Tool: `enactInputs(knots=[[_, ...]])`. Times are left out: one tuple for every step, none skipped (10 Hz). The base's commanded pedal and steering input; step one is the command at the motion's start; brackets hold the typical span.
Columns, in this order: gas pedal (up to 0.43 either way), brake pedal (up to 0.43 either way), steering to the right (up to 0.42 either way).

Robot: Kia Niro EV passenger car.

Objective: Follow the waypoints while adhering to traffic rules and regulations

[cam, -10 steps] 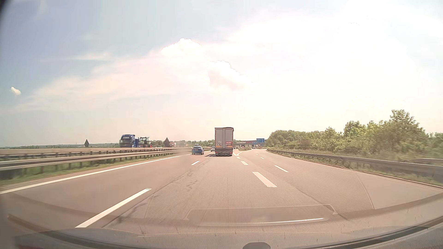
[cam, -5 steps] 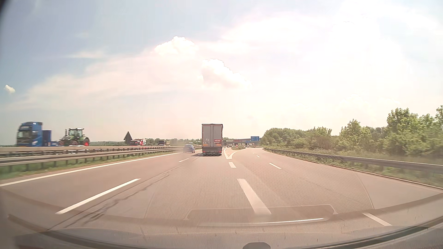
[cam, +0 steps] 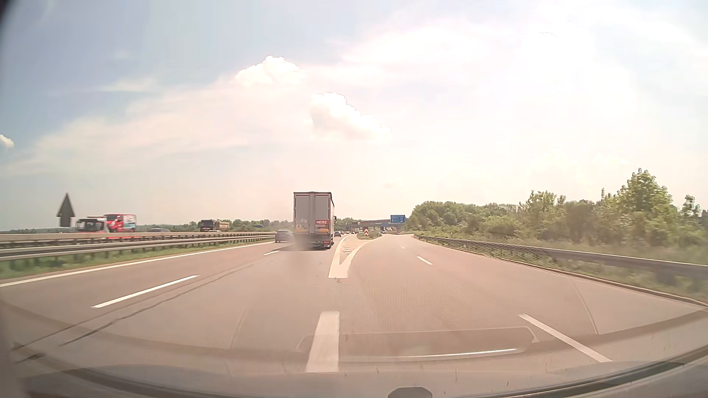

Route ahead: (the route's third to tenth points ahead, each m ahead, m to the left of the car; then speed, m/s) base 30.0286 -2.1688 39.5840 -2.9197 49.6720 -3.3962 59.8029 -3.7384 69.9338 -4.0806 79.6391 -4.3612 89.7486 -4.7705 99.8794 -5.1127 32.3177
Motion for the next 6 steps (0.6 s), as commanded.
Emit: enactInputs(knots=[[0.000,0.000,0.006],[0.000,0.000,0.006],[0.000,0.000,0.006],[0.000,0.000,0.006],[0.000,0.000,0.006],[0.000,0.000,0.005]])
